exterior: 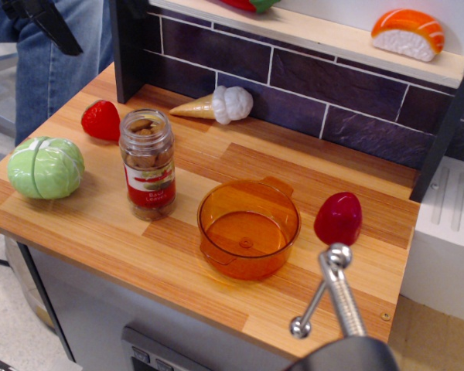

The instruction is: Pour almonds in pot

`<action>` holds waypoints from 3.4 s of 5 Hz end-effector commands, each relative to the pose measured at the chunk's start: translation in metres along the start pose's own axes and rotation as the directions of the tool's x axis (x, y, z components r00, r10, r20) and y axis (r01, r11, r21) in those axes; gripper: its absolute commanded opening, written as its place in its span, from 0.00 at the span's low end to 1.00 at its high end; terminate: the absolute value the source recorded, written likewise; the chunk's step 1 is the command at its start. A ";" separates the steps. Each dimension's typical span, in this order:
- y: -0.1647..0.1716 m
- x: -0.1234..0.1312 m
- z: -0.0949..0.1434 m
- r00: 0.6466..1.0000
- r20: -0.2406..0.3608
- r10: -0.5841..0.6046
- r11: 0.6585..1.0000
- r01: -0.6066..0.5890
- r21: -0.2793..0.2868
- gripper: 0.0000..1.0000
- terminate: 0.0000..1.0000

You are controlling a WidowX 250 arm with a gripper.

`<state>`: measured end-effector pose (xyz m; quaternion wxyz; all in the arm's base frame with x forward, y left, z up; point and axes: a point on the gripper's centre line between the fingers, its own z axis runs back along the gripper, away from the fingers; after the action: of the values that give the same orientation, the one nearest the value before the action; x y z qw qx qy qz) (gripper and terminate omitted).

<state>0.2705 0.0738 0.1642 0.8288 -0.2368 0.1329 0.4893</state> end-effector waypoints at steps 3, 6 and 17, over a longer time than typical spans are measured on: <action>0.019 0.062 -0.040 0.984 0.057 0.167 0.977 -0.173 0.126 1.00 0.00; 0.018 0.057 -0.079 0.975 -0.041 0.219 0.957 -0.207 0.203 1.00 0.00; -0.045 -0.020 -0.101 0.617 0.688 -0.381 0.914 0.363 0.181 0.00 0.00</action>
<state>0.3006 -0.0229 0.0851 0.9081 -0.0232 -0.2331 0.3471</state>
